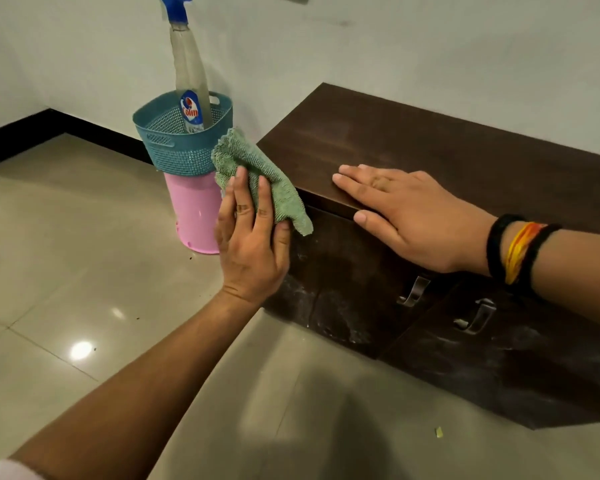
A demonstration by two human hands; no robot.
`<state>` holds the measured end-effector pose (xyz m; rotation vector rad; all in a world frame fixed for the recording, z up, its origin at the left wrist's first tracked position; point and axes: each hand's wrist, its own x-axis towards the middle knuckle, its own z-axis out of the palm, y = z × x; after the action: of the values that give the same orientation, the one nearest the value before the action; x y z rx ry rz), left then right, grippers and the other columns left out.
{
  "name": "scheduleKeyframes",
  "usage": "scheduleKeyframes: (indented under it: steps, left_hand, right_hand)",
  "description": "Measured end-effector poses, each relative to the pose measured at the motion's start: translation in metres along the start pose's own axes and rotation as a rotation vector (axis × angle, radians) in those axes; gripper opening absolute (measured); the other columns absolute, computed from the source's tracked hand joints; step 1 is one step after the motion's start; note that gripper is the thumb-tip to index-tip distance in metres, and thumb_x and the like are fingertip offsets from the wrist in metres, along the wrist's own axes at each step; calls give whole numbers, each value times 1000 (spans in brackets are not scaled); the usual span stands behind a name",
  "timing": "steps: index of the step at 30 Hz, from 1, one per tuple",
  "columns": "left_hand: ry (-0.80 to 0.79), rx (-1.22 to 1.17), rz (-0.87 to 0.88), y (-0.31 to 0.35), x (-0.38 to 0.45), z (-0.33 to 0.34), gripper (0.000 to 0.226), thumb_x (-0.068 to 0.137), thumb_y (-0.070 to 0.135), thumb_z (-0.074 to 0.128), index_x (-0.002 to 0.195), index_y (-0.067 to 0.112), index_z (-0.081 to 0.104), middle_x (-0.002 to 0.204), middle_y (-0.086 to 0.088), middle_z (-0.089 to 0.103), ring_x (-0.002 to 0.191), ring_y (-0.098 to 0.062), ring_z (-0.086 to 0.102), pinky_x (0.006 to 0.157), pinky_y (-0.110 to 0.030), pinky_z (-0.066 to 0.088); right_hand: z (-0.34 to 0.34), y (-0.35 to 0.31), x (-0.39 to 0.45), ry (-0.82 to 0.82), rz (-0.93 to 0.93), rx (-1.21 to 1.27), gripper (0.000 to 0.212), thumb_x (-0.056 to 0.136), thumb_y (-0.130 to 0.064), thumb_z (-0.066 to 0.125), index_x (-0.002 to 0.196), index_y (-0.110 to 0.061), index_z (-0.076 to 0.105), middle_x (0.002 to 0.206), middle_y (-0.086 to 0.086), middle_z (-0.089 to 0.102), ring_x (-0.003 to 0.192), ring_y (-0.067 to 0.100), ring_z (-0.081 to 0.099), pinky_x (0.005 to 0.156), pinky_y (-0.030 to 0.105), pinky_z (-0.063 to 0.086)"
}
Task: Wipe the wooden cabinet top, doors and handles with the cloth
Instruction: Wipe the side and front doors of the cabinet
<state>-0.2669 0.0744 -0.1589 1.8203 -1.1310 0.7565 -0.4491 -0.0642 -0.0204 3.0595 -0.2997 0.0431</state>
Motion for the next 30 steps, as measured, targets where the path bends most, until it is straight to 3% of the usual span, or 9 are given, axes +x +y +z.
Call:
scheduleKeyframes:
  steps: [4, 8, 11, 14, 17, 19, 23, 26, 30]
  left_hand:
    - [88, 21, 125, 0, 20, 7, 58, 93, 33, 57, 137, -5, 52, 146, -38, 38, 141, -43, 30, 114, -47, 29]
    - [21, -1, 69, 2, 19, 21, 69, 95, 39, 39, 148, -3, 24, 152, -42, 24, 149, -42, 10, 122, -48, 9]
    - [-24, -65, -10, 4, -10, 31, 72, 102, 41, 28, 153, -4, 3, 156, -37, 17, 149, -45, 10, 123, -50, 6]
    - [-108, -54, -44, 8, -43, 37, 70, 104, 45, 20, 156, 12, -13, 162, -25, 7, 152, -38, 6, 124, -49, 6]
    - [17, -47, 6, 9, -22, 43, 70, 103, 48, 17, 155, 19, -18, 166, -7, -17, 152, -27, -4, 123, -52, 7]
    - [103, -63, 4, 0, -3, 47, 71, 101, 52, 17, 155, 22, -18, 164, 5, -22, 152, -25, -8, 121, -59, 9]
    - [10, -188, -213, 3, -59, 58, 75, 102, 46, 22, 154, 11, -20, 164, -22, -10, 151, -38, -8, 114, -70, 15]
    - [-6, -146, -61, 13, -52, 63, 76, 101, 49, 20, 156, 12, -18, 164, -6, -25, 152, -30, -13, 118, -67, 10]
    - [136, -191, -335, 11, -31, 63, 71, 101, 40, 29, 153, -3, 9, 162, -24, 9, 152, -41, 7, 117, -65, 17]
  right_hand:
    - [2, 0, 1, -2, 4, -5, 61, 101, -53, 14, 158, -34, 8, 167, -12, 9, 152, 10, 12, 113, 35, 22]
    - [0, -3, -1, -9, 1, -65, 60, 101, -49, 14, 159, -32, 6, 167, -7, 9, 152, 13, 14, 114, 39, 25]
    - [-2, -17, 11, -14, -70, -124, 63, 100, -36, 23, 159, -29, 2, 168, -5, 4, 152, 13, 13, 115, 32, 19]
    - [0, -28, 36, -16, -148, -97, 67, 100, -22, 34, 160, -23, 5, 168, -2, 4, 153, 13, 10, 117, 27, 11]
    - [1, -27, 53, -12, -178, -29, 62, 102, -22, 33, 160, -18, 10, 168, 2, 9, 154, 15, 9, 121, 26, 7]
    - [2, -25, 58, -27, -188, 23, 60, 104, -23, 31, 160, -18, 9, 168, 1, 9, 154, 14, 5, 122, 25, 3]
    - [3, -24, 57, -50, -170, 45, 58, 106, -27, 28, 160, -25, 7, 168, -6, 5, 153, 10, 2, 124, 34, 4]
    - [2, -24, 58, -48, -167, 69, 60, 103, -32, 26, 159, -25, 9, 167, -6, 8, 153, 10, 3, 124, 33, 6]
    - [2, -24, 60, -55, -160, 69, 60, 102, -32, 26, 159, -26, 10, 167, -7, 8, 153, 10, 3, 123, 30, 5]
